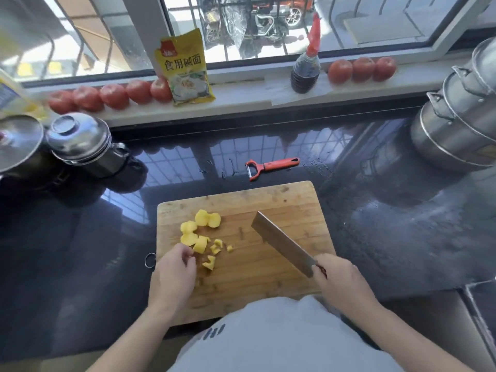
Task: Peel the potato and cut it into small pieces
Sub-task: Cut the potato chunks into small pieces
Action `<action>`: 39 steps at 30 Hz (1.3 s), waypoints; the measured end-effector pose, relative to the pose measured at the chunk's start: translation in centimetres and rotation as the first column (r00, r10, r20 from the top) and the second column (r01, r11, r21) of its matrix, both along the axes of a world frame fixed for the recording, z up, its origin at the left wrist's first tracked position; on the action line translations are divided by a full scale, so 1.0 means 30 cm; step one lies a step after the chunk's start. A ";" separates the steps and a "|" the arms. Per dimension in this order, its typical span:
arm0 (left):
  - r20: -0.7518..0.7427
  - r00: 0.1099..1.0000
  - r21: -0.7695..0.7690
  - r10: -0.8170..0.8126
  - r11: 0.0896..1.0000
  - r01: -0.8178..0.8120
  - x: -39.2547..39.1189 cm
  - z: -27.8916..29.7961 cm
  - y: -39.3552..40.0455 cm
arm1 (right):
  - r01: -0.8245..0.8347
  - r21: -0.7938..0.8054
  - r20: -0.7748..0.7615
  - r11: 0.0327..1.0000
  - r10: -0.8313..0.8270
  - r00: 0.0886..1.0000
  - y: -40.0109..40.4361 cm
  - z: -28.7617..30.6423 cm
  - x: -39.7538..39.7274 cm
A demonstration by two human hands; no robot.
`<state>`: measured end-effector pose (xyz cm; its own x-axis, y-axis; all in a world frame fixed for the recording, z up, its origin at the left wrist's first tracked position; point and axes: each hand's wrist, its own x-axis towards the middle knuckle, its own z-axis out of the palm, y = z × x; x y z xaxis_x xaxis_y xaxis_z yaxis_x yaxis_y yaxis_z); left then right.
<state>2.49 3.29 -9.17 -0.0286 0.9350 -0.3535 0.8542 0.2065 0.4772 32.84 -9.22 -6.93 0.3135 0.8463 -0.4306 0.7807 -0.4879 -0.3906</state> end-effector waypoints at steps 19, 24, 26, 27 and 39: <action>0.545 0.643 -0.581 0.538 0.795 -0.172 0.250 -0.067 -0.045 | 0.231 0.104 -0.199 0.967 -0.207 0.958 0.042 0.018 -0.025; 0.084 0.963 -0.168 -0.255 0.949 0.265 0.282 -0.104 -0.058 | 0.236 0.087 -0.172 0.968 -0.219 0.960 0.007 0.011 -0.025; 0.114 0.955 -0.126 -0.275 0.949 0.289 0.282 -0.097 -0.064 | 0.241 0.084 -0.169 0.967 -0.225 0.960 -0.005 0.009 -0.025; 0.123 0.950 -0.109 -0.287 0.948 0.300 0.275 -0.097 -0.064 | 0.245 0.084 -0.173 0.966 -0.228 0.958 -0.012 0.007 -0.026; 0.068 0.827 -0.026 -0.558 0.828 0.560 0.271 -0.086 -0.056 | 0.203 0.062 -0.158 0.977 -0.191 0.969 -0.042 -0.009 -0.043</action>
<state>10.63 1.61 -11.74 0.5147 0.7691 -0.3789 0.8027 -0.2769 0.5283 31.53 -10.47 -7.19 0.4144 0.8066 -0.4215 0.6016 -0.5903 -0.5382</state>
